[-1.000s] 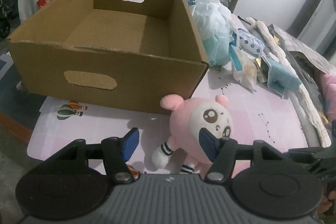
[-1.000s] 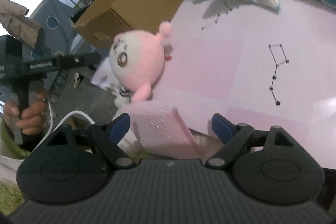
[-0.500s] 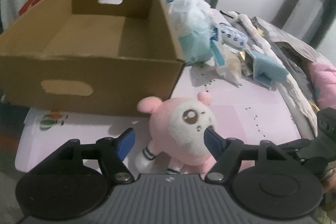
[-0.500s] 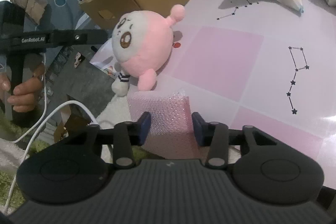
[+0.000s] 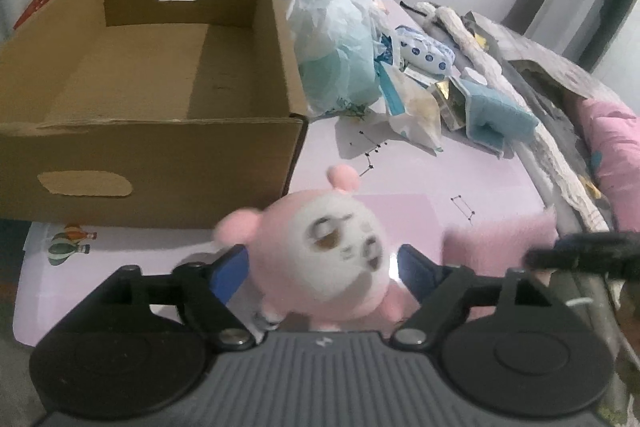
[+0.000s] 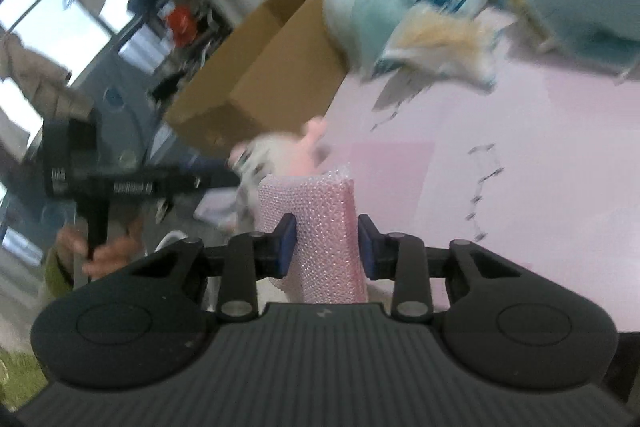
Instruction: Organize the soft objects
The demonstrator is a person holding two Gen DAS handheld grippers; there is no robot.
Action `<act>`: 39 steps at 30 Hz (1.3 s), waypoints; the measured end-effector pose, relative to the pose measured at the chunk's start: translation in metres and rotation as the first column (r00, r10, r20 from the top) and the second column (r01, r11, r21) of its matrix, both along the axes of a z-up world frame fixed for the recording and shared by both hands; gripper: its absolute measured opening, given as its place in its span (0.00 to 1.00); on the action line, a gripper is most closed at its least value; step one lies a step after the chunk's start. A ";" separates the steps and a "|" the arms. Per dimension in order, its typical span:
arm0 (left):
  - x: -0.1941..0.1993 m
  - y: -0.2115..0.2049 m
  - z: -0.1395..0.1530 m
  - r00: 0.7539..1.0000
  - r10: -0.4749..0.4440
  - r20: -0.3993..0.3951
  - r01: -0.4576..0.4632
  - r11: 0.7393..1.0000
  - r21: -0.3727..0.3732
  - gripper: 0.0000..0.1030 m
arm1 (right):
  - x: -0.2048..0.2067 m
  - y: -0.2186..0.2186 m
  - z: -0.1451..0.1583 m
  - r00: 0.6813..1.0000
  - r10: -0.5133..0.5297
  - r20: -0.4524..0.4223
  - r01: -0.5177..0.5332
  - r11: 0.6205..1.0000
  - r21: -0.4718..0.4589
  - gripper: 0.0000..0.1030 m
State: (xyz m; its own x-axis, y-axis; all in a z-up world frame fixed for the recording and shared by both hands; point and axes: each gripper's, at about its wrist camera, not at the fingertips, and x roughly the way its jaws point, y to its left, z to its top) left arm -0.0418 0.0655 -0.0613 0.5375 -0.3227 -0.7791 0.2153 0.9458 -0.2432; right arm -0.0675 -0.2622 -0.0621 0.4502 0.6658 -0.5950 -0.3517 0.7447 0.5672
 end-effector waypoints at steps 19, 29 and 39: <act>0.032 -0.035 -0.038 0.992 0.069 -0.101 -0.044 0.971 0.236 0.89 | 0.044 -0.027 -0.050 0.951 -0.305 -0.043 0.308 0.943 0.124 0.31; 0.007 -0.015 -0.016 0.994 0.043 -0.099 -0.033 0.994 0.106 0.87 | 0.029 -0.036 -0.042 0.939 -0.337 -0.075 0.344 0.906 0.245 0.31; -0.027 0.021 0.054 0.997 0.066 0.043 -0.064 0.996 -0.057 0.87 | 0.013 -0.034 0.001 0.947 -0.320 0.023 0.295 0.897 0.328 0.31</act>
State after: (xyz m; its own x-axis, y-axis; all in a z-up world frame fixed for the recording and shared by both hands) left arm -0.0685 0.0868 -0.0077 0.5930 -0.3283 -0.7352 0.1659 0.9433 -0.2874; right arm -0.0544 -0.2963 -0.0609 0.6977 0.6344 -0.3329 -0.1846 0.6081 0.7721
